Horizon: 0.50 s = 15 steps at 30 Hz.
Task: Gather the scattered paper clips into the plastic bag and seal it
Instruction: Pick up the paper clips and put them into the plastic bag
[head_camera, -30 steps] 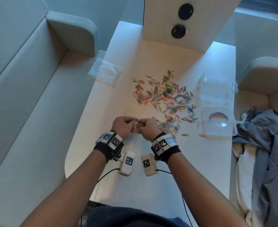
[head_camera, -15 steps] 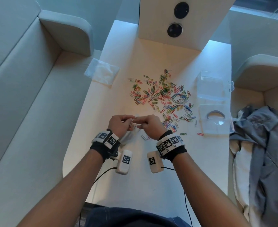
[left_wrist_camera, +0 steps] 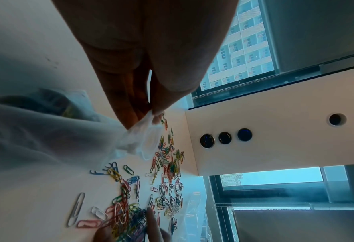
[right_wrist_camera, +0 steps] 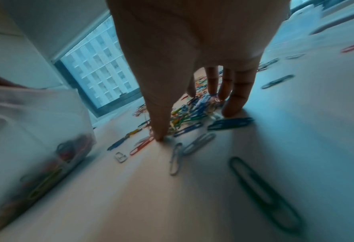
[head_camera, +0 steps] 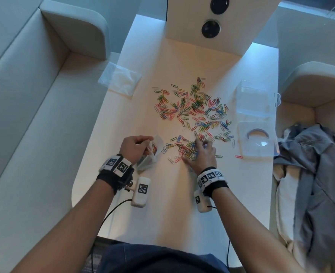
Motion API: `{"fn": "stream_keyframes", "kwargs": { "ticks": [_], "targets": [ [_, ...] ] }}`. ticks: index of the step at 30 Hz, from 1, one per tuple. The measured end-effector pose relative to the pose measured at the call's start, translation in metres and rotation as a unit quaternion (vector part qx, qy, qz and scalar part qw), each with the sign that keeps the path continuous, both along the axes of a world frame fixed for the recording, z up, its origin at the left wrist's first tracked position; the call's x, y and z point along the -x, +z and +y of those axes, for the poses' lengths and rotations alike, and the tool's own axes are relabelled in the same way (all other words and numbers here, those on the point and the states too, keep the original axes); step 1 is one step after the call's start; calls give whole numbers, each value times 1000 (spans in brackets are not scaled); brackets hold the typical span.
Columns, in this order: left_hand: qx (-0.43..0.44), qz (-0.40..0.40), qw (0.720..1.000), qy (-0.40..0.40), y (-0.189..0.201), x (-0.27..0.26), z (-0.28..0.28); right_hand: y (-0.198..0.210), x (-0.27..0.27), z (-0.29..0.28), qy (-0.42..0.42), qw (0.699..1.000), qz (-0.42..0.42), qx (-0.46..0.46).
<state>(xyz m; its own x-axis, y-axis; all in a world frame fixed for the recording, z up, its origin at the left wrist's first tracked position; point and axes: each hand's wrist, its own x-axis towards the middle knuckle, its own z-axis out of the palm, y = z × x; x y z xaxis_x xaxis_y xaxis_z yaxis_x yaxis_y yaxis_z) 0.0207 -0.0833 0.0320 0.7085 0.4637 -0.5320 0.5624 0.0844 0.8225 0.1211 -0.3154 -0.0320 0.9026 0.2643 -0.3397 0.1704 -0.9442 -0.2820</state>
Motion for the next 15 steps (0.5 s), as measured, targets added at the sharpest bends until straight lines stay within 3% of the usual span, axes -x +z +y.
{"fn": "stream_keyframes", "kwargs": {
  "ticks": [7, 11, 13, 14, 15],
  "targets": [
    [-15, 3, 1000, -10, -1, 7, -6, 6, -15, 15, 51, 993, -29, -107],
    [-13, -6, 1000, -10, 0, 5, -15, 15, -21, -1, -75, 978, 24, -193],
    [-25, -10, 999, -20, 1, 2, -20, 19, -22, -10, -171, 947, 86, -256],
    [-29, -9, 999, -26, 0, 1, -22, 23, -21, -14, -228, 912, 140, -310],
    [-28, -8, 999, -30, -1, -1, -24, 27, -19, -17, -289, 852, 202, -387]
  ]
}}
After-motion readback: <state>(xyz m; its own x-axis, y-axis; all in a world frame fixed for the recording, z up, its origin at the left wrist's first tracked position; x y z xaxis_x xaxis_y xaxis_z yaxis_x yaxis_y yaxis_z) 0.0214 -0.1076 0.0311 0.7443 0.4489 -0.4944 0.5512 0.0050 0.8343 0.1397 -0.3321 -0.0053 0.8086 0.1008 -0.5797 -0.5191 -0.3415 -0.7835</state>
